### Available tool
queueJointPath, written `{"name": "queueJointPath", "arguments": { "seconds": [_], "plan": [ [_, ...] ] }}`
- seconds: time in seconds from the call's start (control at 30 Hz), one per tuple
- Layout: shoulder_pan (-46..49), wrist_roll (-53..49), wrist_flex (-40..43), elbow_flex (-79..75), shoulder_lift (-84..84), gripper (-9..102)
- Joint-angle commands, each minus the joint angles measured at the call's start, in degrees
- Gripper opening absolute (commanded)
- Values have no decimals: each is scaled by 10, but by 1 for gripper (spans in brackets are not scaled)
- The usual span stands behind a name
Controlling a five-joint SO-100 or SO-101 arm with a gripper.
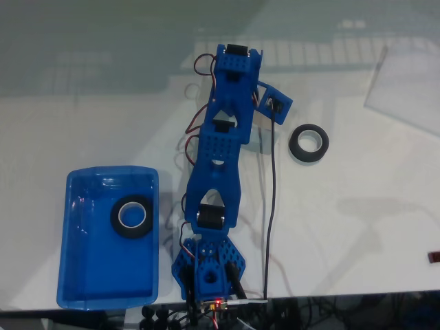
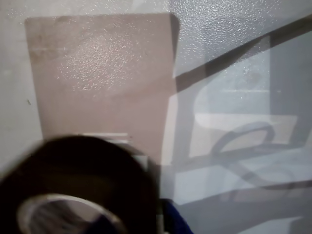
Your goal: Grasp all tape and put them in the bin.
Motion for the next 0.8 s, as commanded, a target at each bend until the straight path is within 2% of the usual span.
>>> {"name": "queueJointPath", "arguments": {
  "seconds": [0.0, 0.23, 0.4, 0.5, 0.67, 0.77],
  "plan": [
    [3, -1, 1, -18, 2, 0],
    [7, 8, -11, -10, 54, 0],
    [-30, -18, -52, 50, 235, 0],
    [-95, -67, -62, 99, 388, 0],
    [-270, -182, -54, 219, 653, 0],
    [-393, -212, 2, 261, 769, 0]
  ]
}}
